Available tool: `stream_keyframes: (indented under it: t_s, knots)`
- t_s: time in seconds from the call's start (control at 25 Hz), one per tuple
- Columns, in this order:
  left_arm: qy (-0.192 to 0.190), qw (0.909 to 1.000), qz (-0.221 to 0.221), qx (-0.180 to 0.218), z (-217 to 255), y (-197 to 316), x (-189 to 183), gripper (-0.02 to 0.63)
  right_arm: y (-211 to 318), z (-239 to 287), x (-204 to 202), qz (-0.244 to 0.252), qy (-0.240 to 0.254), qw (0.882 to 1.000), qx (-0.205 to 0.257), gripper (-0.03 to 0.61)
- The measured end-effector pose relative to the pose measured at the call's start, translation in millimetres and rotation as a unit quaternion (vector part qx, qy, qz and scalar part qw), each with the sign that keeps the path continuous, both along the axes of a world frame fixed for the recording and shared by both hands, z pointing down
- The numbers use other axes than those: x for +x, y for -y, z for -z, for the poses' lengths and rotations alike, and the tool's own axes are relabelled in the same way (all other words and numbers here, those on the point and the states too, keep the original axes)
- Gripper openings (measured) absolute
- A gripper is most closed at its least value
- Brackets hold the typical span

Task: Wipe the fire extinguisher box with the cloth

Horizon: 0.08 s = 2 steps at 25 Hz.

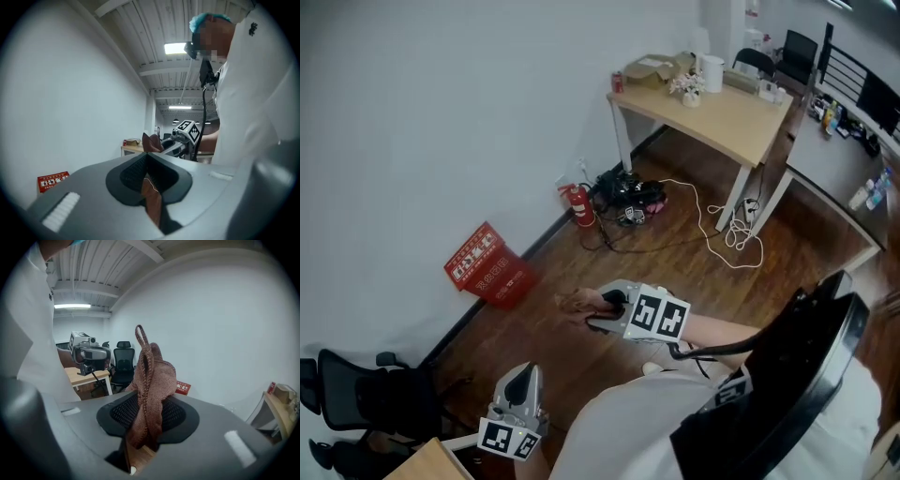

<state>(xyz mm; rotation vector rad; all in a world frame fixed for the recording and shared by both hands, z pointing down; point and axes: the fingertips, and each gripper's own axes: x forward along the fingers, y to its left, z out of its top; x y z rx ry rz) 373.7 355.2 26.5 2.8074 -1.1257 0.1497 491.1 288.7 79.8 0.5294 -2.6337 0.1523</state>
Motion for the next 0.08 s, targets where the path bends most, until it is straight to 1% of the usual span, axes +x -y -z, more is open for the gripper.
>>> stream_keyframes:
  t_s: [0.08]
  knots:
    - [-0.003,1.0000,0.005,-0.003,-0.4,-6.2,-12.1,-0.002,-5.7,0.6,-14.8,0.006,0.000,1.000,-0.004,0.126]
